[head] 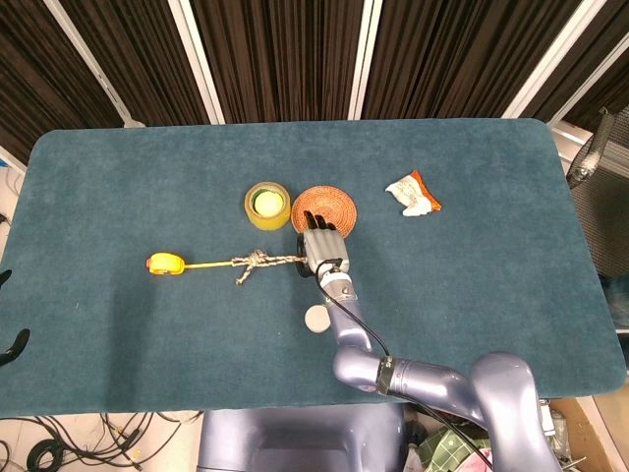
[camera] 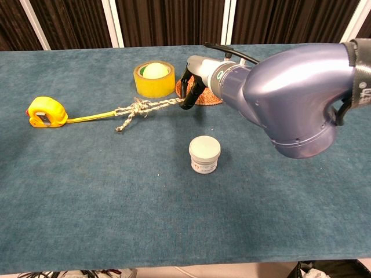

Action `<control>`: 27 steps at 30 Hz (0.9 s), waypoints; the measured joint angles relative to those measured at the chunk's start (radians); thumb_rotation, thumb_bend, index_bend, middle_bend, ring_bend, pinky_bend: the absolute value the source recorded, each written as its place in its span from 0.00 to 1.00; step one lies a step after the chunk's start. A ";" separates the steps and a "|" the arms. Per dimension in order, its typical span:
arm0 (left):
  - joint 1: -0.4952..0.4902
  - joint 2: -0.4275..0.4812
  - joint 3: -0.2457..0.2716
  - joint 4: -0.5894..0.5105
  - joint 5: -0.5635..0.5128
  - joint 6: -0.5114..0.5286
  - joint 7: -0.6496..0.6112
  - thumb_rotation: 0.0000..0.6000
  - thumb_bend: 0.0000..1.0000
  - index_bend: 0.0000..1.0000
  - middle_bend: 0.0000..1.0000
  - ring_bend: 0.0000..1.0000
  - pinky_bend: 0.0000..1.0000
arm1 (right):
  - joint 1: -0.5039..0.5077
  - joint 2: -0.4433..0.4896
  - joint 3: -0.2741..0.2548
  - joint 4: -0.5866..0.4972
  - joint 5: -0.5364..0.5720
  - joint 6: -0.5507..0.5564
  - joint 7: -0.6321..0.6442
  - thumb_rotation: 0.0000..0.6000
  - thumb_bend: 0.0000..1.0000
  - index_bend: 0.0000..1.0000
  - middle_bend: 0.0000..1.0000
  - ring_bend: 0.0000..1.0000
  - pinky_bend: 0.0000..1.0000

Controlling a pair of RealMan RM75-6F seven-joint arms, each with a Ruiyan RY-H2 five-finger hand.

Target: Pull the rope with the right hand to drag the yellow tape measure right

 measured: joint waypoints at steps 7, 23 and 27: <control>0.001 -0.003 0.003 -0.001 0.003 0.001 0.010 1.00 0.31 0.11 0.00 0.00 0.00 | -0.002 0.002 -0.010 -0.009 0.006 0.000 0.003 1.00 0.41 0.64 0.00 0.04 0.14; 0.004 -0.001 0.003 -0.005 0.001 0.005 0.005 1.00 0.31 0.10 0.00 0.00 0.00 | 0.004 0.000 -0.011 -0.004 0.010 0.004 0.009 1.00 0.41 0.64 0.00 0.03 0.14; 0.005 -0.001 0.004 -0.007 0.000 0.005 0.007 1.00 0.31 0.10 0.00 0.00 0.00 | 0.001 0.005 -0.010 -0.009 0.011 0.007 0.013 1.00 0.41 0.64 0.00 0.04 0.14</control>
